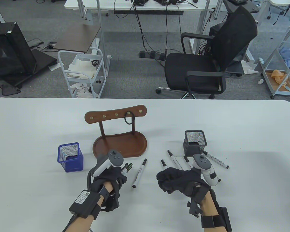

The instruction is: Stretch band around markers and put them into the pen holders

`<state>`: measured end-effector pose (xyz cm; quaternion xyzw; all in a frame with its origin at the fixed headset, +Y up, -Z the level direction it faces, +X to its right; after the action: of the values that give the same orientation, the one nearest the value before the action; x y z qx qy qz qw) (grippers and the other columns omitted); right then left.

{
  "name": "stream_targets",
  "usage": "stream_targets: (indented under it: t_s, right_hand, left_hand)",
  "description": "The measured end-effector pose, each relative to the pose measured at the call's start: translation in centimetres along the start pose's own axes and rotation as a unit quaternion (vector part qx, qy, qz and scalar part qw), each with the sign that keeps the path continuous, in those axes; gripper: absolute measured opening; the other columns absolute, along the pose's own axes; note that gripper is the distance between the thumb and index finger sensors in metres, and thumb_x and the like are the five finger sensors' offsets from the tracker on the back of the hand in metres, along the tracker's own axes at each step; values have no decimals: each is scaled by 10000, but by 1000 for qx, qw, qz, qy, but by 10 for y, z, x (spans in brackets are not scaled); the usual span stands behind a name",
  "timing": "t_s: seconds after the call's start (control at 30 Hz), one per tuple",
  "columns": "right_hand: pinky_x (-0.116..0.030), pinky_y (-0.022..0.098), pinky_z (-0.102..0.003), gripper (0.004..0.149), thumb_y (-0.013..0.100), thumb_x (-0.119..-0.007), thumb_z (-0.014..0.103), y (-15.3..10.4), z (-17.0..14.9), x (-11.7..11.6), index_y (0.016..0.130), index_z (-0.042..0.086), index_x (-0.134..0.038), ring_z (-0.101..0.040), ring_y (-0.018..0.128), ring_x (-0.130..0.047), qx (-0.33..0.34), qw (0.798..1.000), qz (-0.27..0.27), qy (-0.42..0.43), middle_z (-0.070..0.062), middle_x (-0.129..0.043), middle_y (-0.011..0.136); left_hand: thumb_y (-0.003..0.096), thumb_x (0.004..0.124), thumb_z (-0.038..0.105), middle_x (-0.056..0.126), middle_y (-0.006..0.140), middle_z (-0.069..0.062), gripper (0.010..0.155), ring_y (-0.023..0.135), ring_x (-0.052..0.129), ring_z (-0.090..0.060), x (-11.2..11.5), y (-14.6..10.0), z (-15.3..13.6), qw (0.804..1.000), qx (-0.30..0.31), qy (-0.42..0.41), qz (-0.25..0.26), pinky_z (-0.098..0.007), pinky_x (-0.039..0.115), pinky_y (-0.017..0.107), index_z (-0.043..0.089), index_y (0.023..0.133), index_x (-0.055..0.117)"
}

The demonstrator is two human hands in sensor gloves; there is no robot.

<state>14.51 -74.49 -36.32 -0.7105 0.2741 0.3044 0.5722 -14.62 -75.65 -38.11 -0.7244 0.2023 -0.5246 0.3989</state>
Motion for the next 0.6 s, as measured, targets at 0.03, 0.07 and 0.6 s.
stream_targets:
  t_s: [0.03,0.07,0.6]
  right_hand:
    - [-703,602,-583,486,483,-950,298,0,0,0,939,250,-789,-402,781,-849,-1,1000,0,0,-120,-904,903]
    - [-702,602,-584,486,483,-951,298,0,0,0,938,251,-790,-402,781,-849,-1,1000,0,0,-119,-904,904]
    - [-702,602,-584,484,484,-950,298,0,0,1,938,251,-789,-402,781,-849,1,1000,-1,-1,-118,-907,903]
  left_hand:
    - [599,768,342,851,756,-94,518,586,971,-278,-1,-1,2,1000,-1,-2,-1,-501,868,460,46,990,601]
    - [599,765,342,847,766,-97,515,607,967,-290,-3,-1,3,1000,2,-2,2,-510,864,474,50,990,599]
    - [601,771,329,763,1012,-231,452,849,899,-435,-26,-7,31,999,28,-25,20,-566,823,618,87,952,623]
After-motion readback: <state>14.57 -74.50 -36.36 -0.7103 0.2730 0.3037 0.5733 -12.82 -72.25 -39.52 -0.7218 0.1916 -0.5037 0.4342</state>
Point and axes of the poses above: the tracker on the back of each hand, its own z axis roughly to the thumb side, its own y axis roughly from the wrist to the fingertips, x = y × z, the point moved 2 cm from there along y, roughly from the wrist to the fingertips
